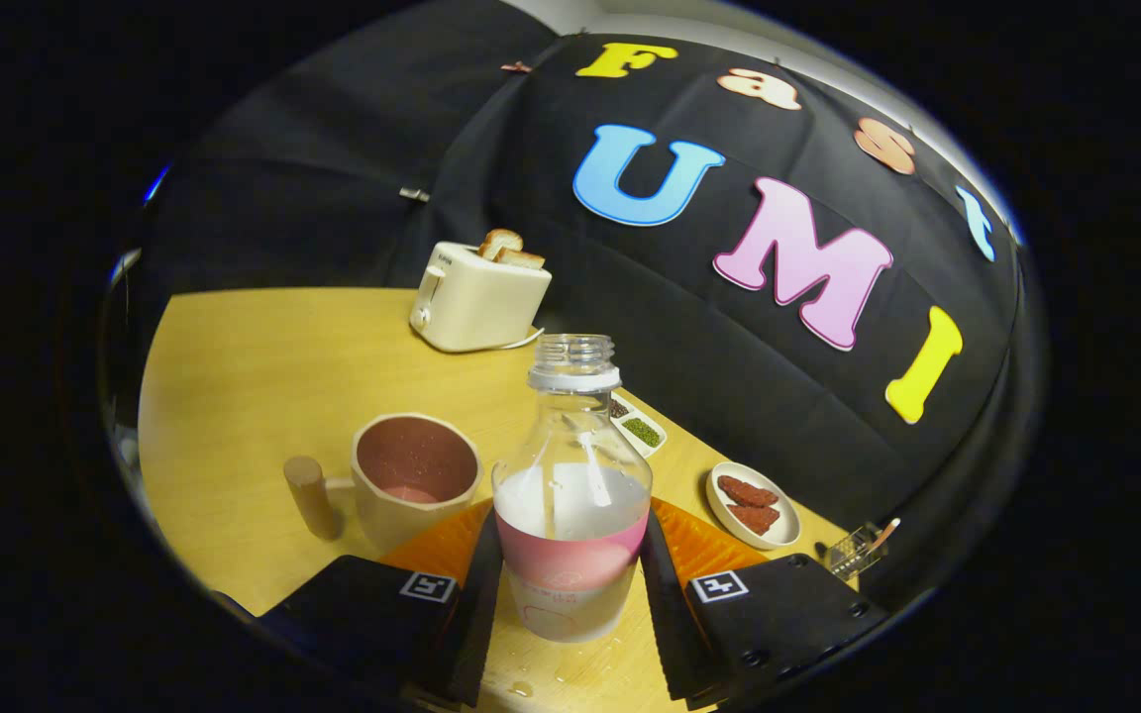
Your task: Take the bottle from table, then pour the juice into the cup, finally place the bottle on the coaster
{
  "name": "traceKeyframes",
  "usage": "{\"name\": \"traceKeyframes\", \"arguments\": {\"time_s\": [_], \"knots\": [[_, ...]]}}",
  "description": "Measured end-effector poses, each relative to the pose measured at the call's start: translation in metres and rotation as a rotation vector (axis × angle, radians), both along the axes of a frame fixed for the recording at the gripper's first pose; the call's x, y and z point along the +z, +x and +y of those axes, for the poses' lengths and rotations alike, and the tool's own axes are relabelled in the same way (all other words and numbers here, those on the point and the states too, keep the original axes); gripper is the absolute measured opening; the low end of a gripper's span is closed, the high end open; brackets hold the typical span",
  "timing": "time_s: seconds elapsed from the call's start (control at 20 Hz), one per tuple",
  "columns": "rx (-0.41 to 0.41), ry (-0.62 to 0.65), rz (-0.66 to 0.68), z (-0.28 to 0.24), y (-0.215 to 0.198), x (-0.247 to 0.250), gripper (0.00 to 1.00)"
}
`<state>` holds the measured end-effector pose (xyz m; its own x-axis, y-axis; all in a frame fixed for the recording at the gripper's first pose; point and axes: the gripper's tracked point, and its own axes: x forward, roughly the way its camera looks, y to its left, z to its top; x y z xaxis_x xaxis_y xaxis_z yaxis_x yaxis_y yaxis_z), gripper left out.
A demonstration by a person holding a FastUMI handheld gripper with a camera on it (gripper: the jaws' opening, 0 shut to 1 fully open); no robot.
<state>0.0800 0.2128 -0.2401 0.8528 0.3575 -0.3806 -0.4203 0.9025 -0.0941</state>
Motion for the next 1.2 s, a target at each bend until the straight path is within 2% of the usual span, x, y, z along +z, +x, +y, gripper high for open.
{"name": "traceKeyframes", "arguments": {"time_s": [0.15,0.35,0.6,0.75,1.2], "knots": [[-0.045,0.203,0.023,-0.01,0.006,0.019,0.71],[-0.078,0.357,-0.019,-0.023,0.028,0.043,0.71],[-0.131,0.406,-0.052,-0.035,0.069,0.031,0.71],[-0.133,0.407,-0.046,-0.031,0.09,0.012,0.71],[-0.168,0.413,-0.008,-0.023,0.121,-0.032,0.72]]}}
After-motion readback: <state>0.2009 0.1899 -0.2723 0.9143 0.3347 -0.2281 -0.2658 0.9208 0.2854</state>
